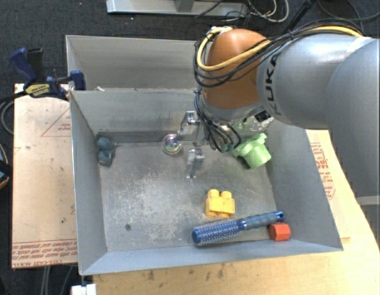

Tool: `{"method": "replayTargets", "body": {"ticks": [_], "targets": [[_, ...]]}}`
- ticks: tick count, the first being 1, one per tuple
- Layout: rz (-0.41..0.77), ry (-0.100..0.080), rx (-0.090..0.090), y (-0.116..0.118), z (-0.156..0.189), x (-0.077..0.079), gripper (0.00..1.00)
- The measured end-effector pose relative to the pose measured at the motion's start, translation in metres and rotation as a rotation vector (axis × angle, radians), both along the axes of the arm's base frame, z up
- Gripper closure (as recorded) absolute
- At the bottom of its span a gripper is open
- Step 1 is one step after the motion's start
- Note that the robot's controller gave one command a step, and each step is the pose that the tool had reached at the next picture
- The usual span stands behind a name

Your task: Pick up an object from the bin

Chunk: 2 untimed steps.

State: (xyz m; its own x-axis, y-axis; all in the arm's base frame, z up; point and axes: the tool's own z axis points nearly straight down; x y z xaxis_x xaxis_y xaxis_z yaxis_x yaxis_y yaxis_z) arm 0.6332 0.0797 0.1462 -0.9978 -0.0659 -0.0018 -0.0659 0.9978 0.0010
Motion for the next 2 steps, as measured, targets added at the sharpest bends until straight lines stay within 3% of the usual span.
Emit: {"method": "replayTargets", "body": {"ticks": [1,2], "targets": [[0.02,0.001,0.005,0.106,0.014,-0.036,0.0],[0.229,0.003,0.001,0.147,0.01,-0.105,0.0]]}}
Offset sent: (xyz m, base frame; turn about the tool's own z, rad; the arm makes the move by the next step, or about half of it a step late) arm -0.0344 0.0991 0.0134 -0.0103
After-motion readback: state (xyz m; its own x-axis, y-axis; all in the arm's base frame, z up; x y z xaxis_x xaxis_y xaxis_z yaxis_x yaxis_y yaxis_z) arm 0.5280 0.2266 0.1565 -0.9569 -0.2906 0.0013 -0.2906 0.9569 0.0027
